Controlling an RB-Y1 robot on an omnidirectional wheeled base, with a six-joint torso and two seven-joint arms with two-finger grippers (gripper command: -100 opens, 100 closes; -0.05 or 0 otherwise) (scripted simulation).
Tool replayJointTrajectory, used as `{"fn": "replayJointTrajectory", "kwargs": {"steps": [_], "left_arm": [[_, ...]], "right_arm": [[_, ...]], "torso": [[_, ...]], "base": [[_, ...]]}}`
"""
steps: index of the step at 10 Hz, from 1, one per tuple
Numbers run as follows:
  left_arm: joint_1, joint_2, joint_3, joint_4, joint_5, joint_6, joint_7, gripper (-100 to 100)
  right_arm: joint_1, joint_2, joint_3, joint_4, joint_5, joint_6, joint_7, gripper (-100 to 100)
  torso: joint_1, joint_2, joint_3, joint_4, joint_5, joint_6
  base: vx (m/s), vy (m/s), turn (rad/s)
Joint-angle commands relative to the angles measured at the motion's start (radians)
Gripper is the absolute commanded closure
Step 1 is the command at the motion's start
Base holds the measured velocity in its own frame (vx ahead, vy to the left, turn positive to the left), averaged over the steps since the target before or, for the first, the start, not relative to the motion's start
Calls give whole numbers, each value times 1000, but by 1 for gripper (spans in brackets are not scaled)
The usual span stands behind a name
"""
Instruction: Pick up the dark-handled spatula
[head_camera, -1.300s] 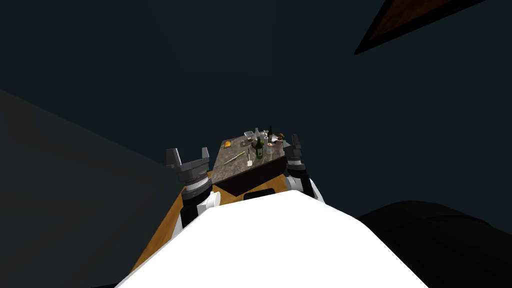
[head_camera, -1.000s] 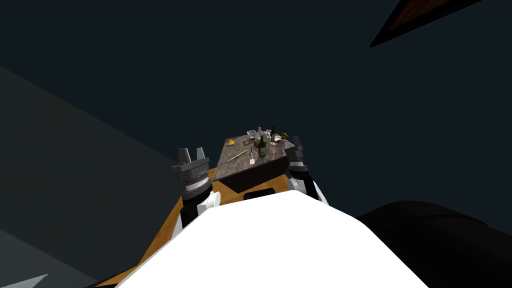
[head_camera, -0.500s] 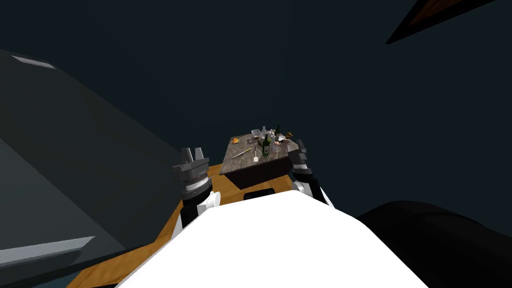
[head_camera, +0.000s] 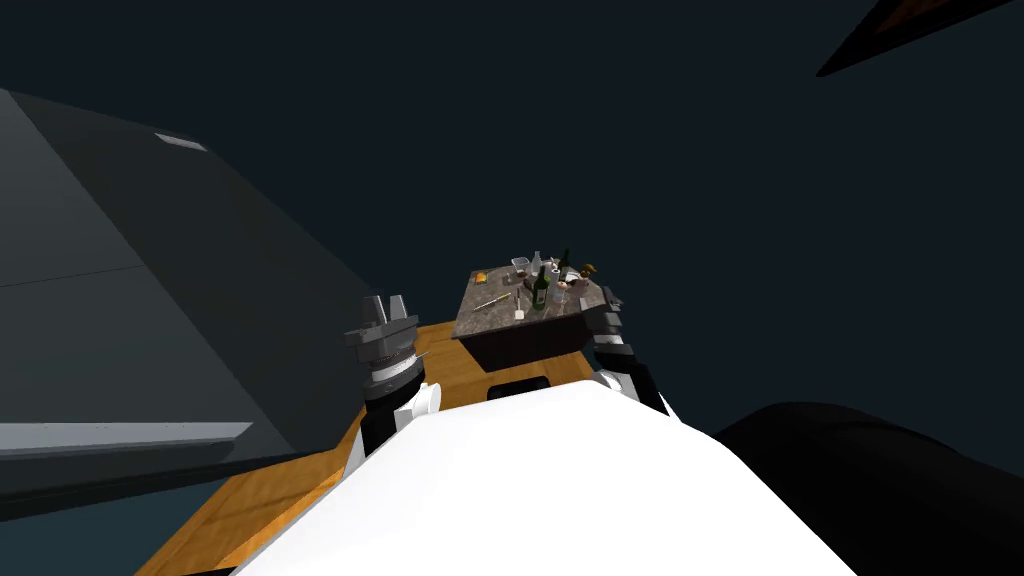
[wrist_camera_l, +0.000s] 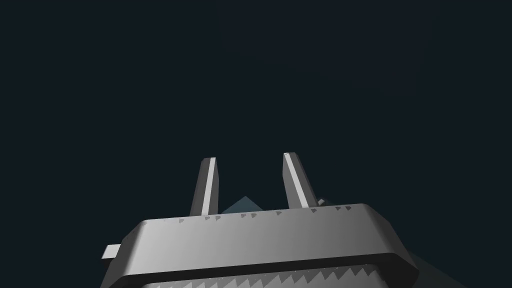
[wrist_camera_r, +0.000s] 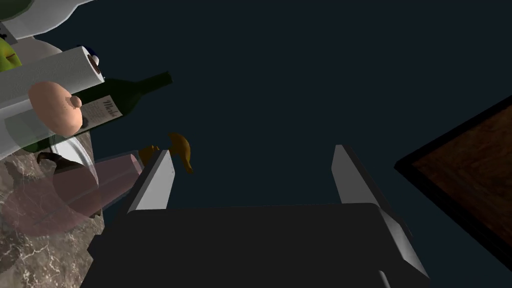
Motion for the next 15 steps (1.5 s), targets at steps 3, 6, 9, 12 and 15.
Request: {"fn": "replayJointTrajectory", "kwargs": {"steps": [3, 6, 9, 12, 15], "left_arm": [[0, 0, 0, 0, 0, 0, 0, 0], [0, 0, 0, 0, 0, 0, 0, 0], [0, 0, 0, 0, 0, 0, 0, 0], [0, 0, 0, 0, 0, 0, 0, 0], [0, 0, 0, 0, 0, 0, 0, 0]], "right_arm": [[37, -17, -14, 5, -95, 17, 7, -100], [79, -38, -29, 12, -185, 30, 11, -100], [122, -60, -43, 20, -282, 44, 15, -100], [168, -83, -57, 28, -374, 58, 17, -100], [215, -107, -71, 38, -453, 73, 20, -100]], "torso": [[1, 1, 0, 0, 0, 0], [0, 0, 0, 0, 0, 0], [1, 0, 0, 0, 0, 0], [1, 0, 0, 0, 0, 0], [0, -1, 0, 0, 0, -1]], "base": [[-42, 36, 139], [-36, 36, 140], [-32, 45, 154], [-30, 42, 159], [-21, 36, 179]]}}
